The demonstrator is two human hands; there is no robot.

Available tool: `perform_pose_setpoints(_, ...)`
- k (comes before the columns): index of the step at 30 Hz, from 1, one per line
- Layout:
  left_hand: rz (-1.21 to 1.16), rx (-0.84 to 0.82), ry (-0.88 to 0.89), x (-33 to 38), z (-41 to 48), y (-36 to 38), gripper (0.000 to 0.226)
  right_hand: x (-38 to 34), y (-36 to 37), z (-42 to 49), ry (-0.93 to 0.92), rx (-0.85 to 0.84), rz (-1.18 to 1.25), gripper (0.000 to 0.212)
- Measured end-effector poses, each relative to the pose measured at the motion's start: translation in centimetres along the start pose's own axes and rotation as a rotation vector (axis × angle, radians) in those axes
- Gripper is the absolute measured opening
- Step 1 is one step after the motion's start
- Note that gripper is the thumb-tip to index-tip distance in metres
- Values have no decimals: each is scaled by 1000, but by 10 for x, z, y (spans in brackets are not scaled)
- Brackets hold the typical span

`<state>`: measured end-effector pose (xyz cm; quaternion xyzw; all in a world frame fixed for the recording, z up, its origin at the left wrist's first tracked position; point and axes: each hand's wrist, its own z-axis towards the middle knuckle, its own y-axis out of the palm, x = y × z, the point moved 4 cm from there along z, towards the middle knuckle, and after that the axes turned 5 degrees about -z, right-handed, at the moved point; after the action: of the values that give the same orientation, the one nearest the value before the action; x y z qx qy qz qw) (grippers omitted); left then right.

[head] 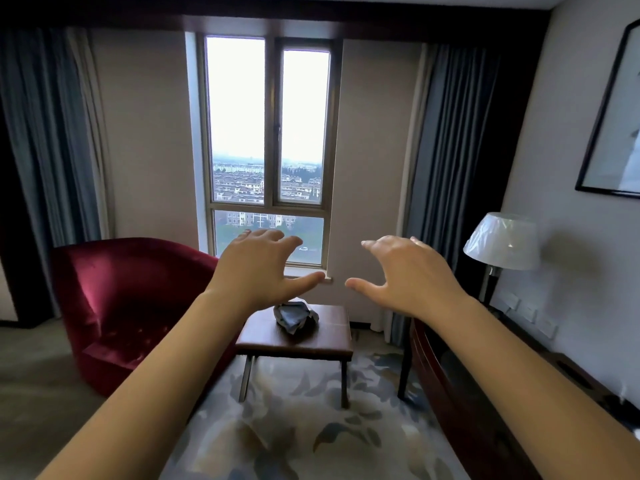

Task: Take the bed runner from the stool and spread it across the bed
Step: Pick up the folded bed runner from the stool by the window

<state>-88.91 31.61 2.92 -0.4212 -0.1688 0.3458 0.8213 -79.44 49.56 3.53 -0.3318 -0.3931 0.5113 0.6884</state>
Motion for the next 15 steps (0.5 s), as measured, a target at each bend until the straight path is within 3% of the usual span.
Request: perform_pose_setpoints(15, 22, 25, -14, -44, 156, 115, 87, 74, 108, 167, -22, 67, 30, 75)
